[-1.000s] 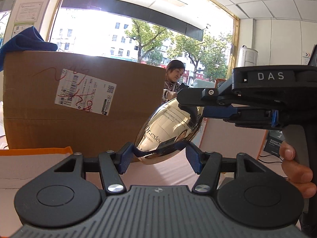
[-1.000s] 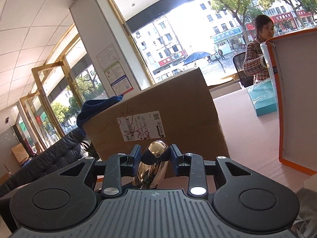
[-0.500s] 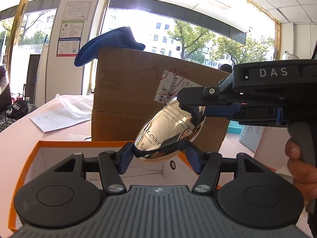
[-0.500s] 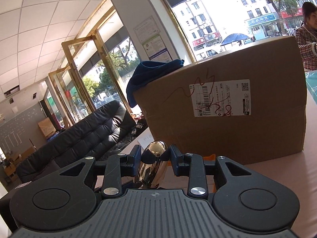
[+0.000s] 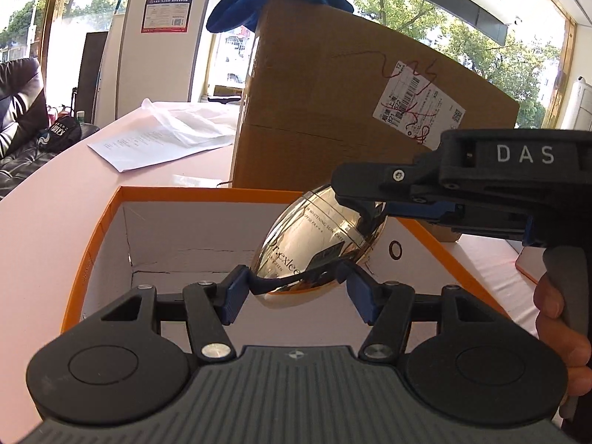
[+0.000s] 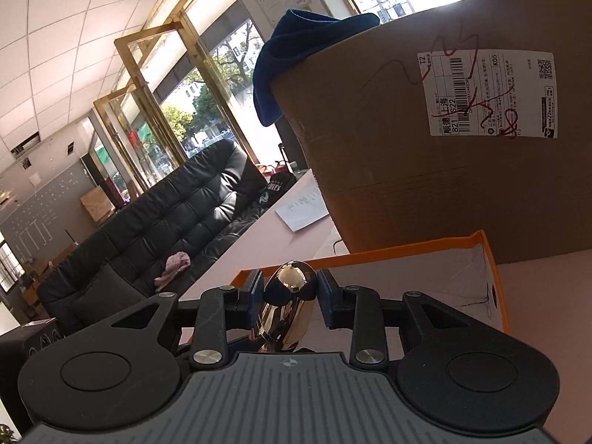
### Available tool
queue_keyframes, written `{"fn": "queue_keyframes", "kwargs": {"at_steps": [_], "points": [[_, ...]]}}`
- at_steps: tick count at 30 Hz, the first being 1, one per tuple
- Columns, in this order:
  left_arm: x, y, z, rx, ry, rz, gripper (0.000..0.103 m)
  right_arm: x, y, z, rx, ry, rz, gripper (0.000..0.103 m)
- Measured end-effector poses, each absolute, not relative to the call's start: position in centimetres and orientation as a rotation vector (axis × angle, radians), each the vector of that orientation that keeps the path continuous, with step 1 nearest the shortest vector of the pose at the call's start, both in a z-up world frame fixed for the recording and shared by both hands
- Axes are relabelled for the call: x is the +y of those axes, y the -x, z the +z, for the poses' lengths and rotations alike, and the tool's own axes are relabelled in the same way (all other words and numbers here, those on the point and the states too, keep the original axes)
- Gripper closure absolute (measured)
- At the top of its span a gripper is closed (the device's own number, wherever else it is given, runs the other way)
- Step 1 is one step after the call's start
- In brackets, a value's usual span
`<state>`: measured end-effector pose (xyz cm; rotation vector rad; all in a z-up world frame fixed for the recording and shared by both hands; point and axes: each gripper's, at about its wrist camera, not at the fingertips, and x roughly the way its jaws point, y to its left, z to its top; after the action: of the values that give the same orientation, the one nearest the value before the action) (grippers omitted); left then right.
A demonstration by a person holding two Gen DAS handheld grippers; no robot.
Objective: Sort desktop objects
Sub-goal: 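Carry the gold egg with the left gripper over the orange-rimmed box, then lower the gold egg into the box and open the left gripper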
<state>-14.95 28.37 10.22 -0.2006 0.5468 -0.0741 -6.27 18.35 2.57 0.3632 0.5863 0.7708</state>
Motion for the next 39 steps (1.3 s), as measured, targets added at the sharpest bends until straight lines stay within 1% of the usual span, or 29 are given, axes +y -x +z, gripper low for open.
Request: {"fn": "queue_keyframes", "kwargs": {"at_steps": [5, 8, 12, 19, 25, 29, 35, 38, 39], "points": [[28.2, 11.9, 9.2, 0.693, 0.167, -0.041, 0.048, 18.6, 5.5, 1.6, 0.63, -0.375, 0.749, 0.074], [28.1, 10.4, 8.4, 0.794, 0.154, -0.024, 0.051, 18.9, 4.8, 1.1, 0.687, -0.383, 0.749, 0.075], [28.0, 9.5, 7.4, 0.873, 0.152, -0.011, 0.053, 19.4, 4.0, 0.4, 0.75, -0.373, 0.73, 0.076], [27.9, 8.6, 7.1, 0.952, 0.148, -0.014, 0.053, 19.6, 3.2, -0.5, 0.816, -0.363, 0.699, 0.076], [27.0, 8.3, 7.1, 0.984, 0.099, -0.042, 0.055, 19.2, 2.4, -0.9, 0.873, -0.357, 0.69, 0.076], [26.4, 8.0, 7.1, 1.003, 0.076, -0.033, 0.055, 19.7, 2.2, -1.3, 0.912, -0.281, 0.672, 0.076], [26.5, 7.4, 7.4, 1.04, 0.093, -0.041, 0.054, 19.4, 2.0, -1.5, 0.931, -0.26, 0.648, 0.075], [26.4, 7.7, 7.6, 1.042, 0.081, -0.047, 0.048, 19.4, 1.7, -1.8, 0.948, -0.232, 0.615, 0.072], [26.4, 7.8, 7.8, 1.037, 0.074, -0.042, 0.041, 19.2, 1.6, -2.1, 0.952, -0.226, 0.6, 0.071]]}}
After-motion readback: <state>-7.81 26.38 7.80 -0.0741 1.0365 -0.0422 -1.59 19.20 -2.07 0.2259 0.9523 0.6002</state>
